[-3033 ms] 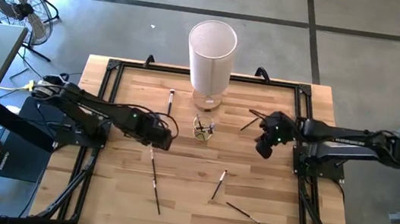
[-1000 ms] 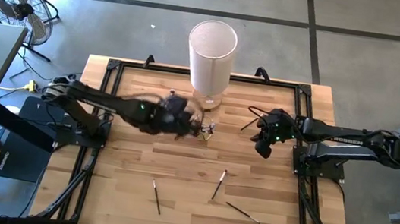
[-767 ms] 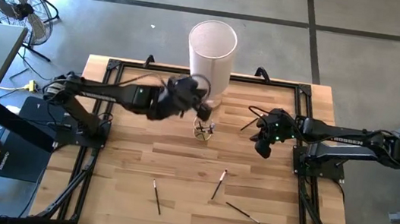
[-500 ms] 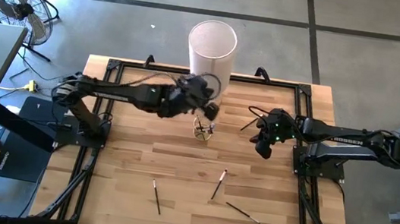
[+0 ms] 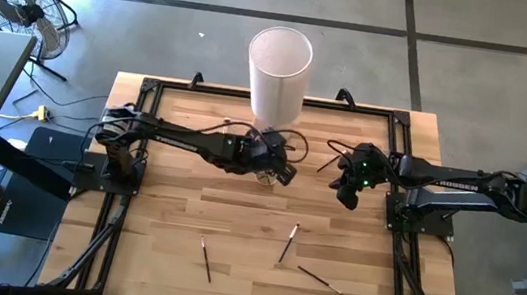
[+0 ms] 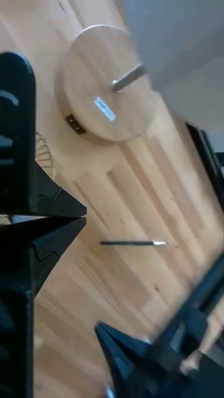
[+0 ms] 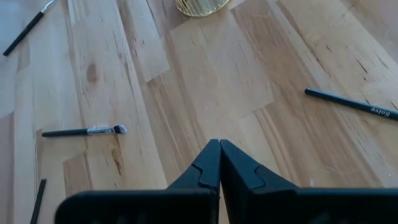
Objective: Put items in baskets/containers
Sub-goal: Put the black eyeshadow brush into the gold pen organizer
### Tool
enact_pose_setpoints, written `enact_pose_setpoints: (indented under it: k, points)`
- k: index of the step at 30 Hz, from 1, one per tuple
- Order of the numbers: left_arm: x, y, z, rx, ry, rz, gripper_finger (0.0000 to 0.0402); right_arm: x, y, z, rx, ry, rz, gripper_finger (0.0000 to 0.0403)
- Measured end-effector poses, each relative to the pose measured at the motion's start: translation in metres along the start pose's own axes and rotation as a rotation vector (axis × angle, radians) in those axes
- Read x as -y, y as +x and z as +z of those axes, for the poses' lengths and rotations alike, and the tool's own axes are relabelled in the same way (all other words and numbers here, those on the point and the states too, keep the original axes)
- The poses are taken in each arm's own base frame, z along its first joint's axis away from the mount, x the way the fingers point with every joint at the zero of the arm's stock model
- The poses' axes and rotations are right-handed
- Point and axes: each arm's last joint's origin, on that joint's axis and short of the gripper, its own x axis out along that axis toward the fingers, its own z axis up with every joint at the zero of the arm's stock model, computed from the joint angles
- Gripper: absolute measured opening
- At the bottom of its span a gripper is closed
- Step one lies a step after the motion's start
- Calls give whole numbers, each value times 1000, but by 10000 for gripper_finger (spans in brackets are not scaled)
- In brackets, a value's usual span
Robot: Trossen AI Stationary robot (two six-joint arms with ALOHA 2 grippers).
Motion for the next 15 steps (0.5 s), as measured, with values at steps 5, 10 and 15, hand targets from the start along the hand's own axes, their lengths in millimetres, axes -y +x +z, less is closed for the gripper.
enact_pose_setpoints:
  k: [5, 10, 15]
  points:
    - [0, 4, -7, -52, 21, -5, 5, 0, 0, 0, 4, -6, 0, 0]
    - [-1, 3, -8, -94, -10, -22, 27, 0, 0, 0, 4, -8, 0, 0]
    - [-3, 2, -12, -153, 5, -30, 67, 0, 0, 1, 7, -8, 1, 0]
